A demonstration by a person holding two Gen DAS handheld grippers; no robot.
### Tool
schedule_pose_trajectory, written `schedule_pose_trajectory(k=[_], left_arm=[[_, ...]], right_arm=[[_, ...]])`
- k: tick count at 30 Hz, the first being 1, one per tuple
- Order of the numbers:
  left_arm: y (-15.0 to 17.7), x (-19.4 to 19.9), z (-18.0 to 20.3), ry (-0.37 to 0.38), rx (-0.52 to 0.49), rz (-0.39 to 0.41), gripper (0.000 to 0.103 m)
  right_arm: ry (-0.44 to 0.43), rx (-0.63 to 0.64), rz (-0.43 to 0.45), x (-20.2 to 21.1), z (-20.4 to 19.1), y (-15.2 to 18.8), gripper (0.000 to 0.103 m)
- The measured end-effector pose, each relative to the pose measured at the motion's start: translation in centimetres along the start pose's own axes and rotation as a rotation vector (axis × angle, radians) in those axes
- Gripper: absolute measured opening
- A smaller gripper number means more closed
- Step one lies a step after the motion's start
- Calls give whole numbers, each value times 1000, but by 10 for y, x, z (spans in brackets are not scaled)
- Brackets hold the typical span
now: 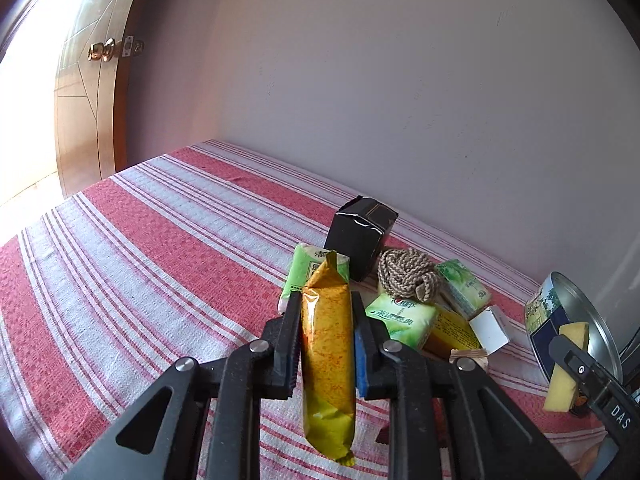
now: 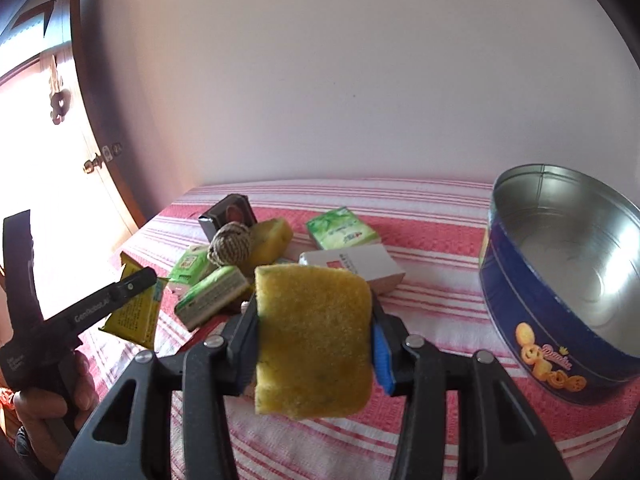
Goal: Organize objects
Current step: 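Carry both items over the blue tin and open both tools to drop them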
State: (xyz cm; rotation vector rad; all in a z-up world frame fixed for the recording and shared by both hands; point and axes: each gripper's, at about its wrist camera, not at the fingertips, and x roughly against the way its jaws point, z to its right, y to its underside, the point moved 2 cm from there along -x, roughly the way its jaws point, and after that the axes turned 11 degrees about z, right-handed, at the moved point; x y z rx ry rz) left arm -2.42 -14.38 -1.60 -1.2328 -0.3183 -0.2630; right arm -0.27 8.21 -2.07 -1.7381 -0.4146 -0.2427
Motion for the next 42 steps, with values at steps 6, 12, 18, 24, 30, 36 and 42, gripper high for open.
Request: schedule_pose_trajectory(k=[6, 12, 18, 24, 30, 36, 42], left_arm=[[-10, 25, 34, 51, -44, 88, 23], [-10, 31, 94, 149, -119, 106, 23], [2, 31, 173, 308, -158, 87, 23], [24, 30, 257, 435, -244, 74, 23], [55, 22, 321, 493, -317, 14, 23], [75, 6, 343, 489, -361, -46, 23], [85, -5, 352, 448, -410, -59, 23]], right_arm=[[96, 2, 138, 32, 26, -24, 47], [200, -9, 203, 66, 81, -32, 47], [326, -25, 208, 93, 151, -33, 47], [455, -50, 207, 116, 225, -34, 47], [505, -28, 175, 112, 261, -36, 47], [495, -11, 148, 97, 256, -36, 47], [471, -32, 112, 90, 258, -34, 47]])
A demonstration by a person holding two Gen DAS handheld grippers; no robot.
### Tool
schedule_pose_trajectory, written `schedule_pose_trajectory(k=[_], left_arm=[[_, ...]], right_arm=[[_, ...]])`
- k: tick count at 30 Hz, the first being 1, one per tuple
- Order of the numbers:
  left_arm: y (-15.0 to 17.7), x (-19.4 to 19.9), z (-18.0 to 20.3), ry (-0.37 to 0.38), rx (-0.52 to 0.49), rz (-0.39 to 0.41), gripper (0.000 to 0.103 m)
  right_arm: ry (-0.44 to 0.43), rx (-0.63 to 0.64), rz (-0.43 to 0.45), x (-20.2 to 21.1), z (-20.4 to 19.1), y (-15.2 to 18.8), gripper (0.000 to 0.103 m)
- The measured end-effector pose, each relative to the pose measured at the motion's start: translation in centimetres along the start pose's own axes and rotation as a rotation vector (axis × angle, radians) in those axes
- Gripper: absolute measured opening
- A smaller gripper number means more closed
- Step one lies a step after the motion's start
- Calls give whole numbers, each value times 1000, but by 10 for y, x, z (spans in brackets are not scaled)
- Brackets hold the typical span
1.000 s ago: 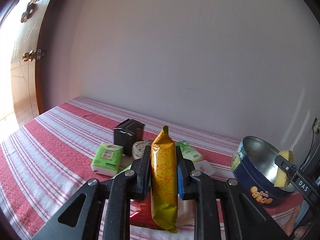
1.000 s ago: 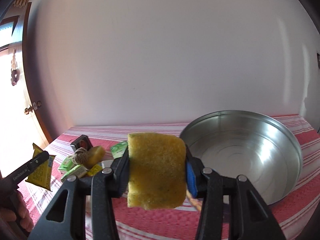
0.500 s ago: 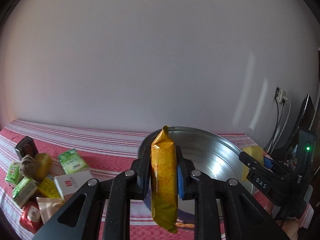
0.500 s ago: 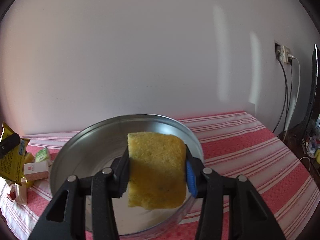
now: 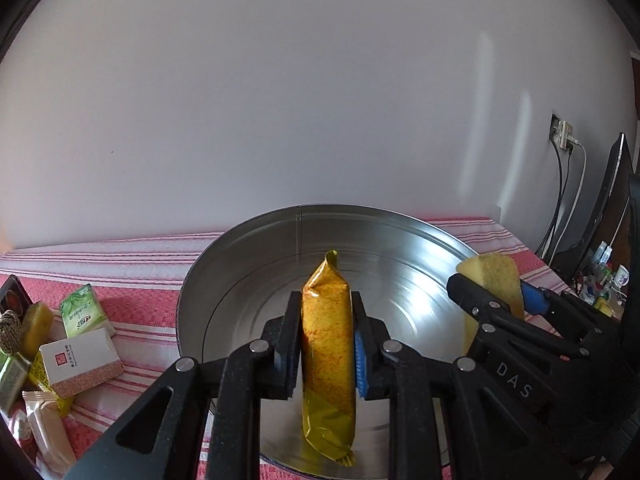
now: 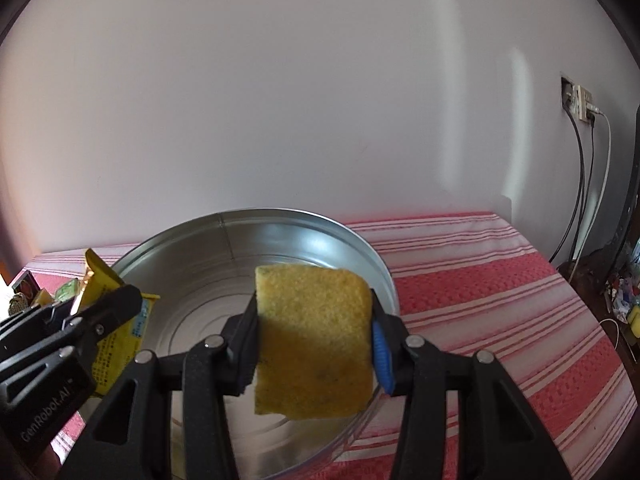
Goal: Organize objects
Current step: 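Carry both items over the blue tin and open both tools to drop them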
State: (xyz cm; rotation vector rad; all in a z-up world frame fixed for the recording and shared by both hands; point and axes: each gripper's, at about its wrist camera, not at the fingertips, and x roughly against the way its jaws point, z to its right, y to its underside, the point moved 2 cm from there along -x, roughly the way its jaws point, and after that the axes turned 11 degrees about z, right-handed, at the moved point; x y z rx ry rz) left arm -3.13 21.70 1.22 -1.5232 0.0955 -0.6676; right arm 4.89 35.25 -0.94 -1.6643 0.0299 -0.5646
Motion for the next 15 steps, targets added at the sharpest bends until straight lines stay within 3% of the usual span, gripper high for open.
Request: schedule_pose_trajectory(k=[4, 5, 6, 7, 8, 10, 11, 13, 15], left_arm=[[3, -1, 2, 6, -22, -24, 23], [3, 2, 4, -12, -45, -17, 24], [2, 5, 5, -27, -70, -10, 25], [1, 6, 6, -36, -88, -3, 30], [-1, 9, 5, -43, -95, 8, 35], [-3, 17, -3, -76, -76, 37, 71], [-4, 22, -9, -93, -56, 59, 78], [-7, 32, -19, -116, -24, 97, 82], [-9, 39, -27, -139, -12, 112, 82]], right_arm=[[-15, -33, -10, -1, 2, 2, 51], [-21, -50, -4, 0, 3, 1, 56], [-26, -64, 6, 2, 4, 0, 71], [-31, -79, 26, 5, 5, -1, 79], [-30, -87, 50, 10, 6, -2, 79], [-22, -91, 89, 16, 8, -6, 83], [-12, -98, 107, 19, 9, -7, 85], [10, -115, 133, 22, 14, -8, 94], [26, -113, 140, 22, 15, -8, 95]])
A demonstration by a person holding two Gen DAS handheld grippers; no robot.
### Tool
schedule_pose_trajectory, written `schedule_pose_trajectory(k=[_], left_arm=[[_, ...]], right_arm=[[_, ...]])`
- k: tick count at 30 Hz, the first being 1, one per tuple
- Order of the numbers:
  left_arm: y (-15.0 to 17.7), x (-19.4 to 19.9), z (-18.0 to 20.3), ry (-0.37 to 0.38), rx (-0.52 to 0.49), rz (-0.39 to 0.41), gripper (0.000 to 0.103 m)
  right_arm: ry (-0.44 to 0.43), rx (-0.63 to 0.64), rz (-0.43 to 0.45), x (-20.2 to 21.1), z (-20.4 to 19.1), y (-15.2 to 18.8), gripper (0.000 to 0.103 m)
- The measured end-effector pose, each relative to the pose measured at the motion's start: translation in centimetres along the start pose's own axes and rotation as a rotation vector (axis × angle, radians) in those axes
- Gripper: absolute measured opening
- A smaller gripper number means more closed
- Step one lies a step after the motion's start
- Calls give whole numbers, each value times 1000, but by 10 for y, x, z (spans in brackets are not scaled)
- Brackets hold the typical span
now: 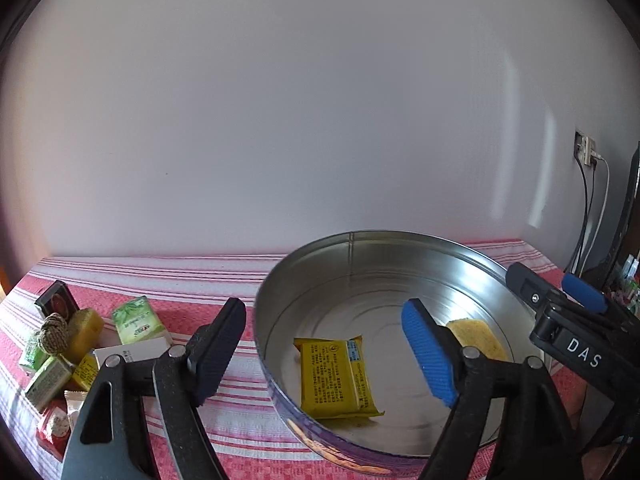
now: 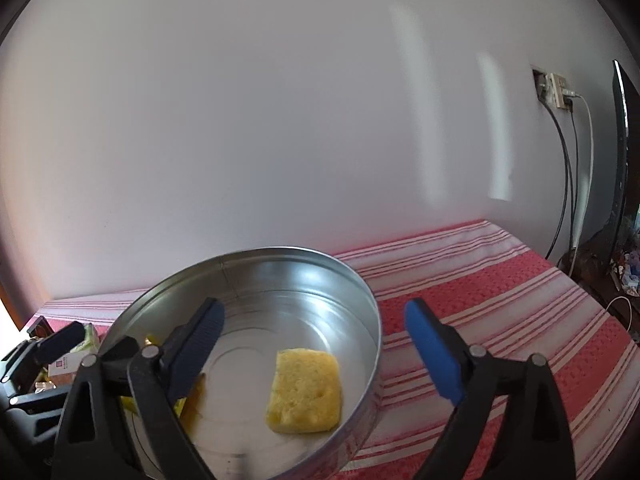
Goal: Organize objects
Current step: 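Carry both items over the blue tin and open both tools to drop them, then move both tools back toward the pile of snacks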
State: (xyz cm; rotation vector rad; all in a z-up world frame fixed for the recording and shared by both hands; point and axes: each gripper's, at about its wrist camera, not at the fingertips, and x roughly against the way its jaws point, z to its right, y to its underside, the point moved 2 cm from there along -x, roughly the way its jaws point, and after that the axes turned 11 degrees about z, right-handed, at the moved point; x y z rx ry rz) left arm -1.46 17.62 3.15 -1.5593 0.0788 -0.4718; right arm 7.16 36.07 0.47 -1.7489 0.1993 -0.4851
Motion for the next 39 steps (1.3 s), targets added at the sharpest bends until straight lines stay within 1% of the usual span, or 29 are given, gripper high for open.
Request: schedule_pose_trajectory(k=[3, 6, 13, 19, 23, 26, 30, 33, 37, 39], left_arm=[[3, 4, -12, -34, 6, 6, 82], [7, 6, -25, -51, 19, -7, 82], [11, 17, -50, -98, 9, -8, 82], [15, 36, -67, -130, -14, -1, 82], [22, 33, -72, -140, -13, -11, 82], [23, 34, -77, -145, -13, -10, 82], [25, 40, -87, -153, -12, -10, 82], [27, 43, -95, -159, -16, -15, 82], [29, 49, -109, -168, -17, -21, 82], [31, 52, -120, -179, -10, -29, 82]], right_arm=[[17, 11, 5, -1, -1, 2, 95], [24, 17, 9, 0, -3, 4, 95], [78, 20, 79, 14, -5, 4, 95], [124, 20, 112, 21, -8, 4, 95], [153, 23, 133, 27, -12, 5, 95], [178, 19, 128, 29, -14, 6, 95], [183, -6, 135, 38, -19, 8, 95], [177, 6, 140, 45, -31, 11, 95], [138, 22, 111, 51, -51, 17, 95], [113, 28, 96, 52, -61, 20, 92]])
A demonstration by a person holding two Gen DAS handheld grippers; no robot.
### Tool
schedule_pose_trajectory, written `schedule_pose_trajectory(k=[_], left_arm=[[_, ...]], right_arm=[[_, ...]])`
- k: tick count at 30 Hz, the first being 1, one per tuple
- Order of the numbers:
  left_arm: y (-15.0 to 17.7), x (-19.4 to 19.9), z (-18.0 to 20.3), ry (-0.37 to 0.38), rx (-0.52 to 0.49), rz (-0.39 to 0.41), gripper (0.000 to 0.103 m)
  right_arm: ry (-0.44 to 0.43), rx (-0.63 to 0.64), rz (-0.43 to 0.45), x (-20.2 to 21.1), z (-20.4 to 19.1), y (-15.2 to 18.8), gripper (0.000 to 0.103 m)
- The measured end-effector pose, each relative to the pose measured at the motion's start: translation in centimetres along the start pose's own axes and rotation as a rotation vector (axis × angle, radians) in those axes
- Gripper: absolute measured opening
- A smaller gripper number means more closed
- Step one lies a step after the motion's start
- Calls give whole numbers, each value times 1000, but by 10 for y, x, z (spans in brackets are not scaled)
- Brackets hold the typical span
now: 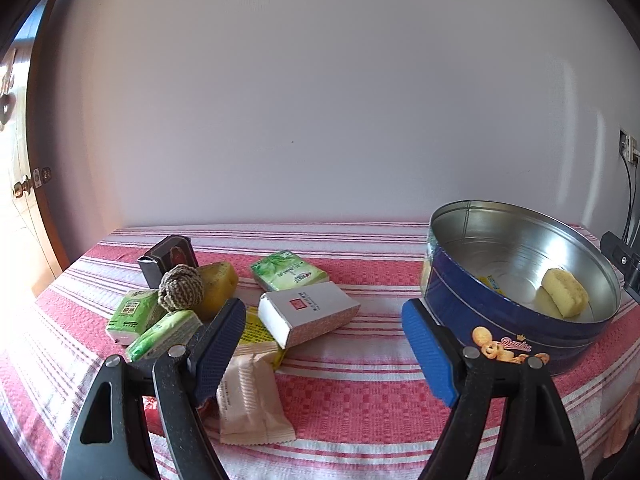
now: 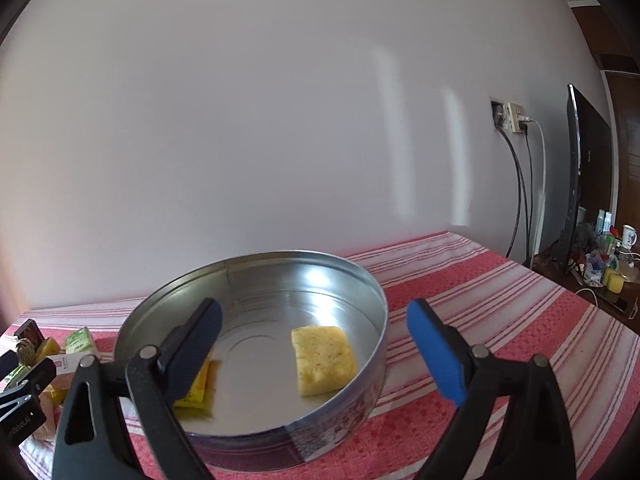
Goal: Organize objects
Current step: 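Move both tools back toward the pile of snacks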
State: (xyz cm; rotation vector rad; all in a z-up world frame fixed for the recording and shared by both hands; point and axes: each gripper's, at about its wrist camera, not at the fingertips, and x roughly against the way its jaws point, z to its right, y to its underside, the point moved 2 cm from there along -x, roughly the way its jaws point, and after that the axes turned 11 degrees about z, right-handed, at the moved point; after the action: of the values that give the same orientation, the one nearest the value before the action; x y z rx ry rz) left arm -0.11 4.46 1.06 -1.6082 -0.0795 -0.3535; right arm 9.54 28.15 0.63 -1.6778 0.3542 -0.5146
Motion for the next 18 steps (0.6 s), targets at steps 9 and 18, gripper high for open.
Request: schedule_pose_trajectory(k=[9, 18], left_arm=[[10, 5, -56, -43, 21, -52, 82], [19, 12, -124, -133, 71, -93, 82]], right_arm=[[-133, 4, -64, 16, -55, 15, 91], [-269, 31, -191, 18, -121, 36, 91]])
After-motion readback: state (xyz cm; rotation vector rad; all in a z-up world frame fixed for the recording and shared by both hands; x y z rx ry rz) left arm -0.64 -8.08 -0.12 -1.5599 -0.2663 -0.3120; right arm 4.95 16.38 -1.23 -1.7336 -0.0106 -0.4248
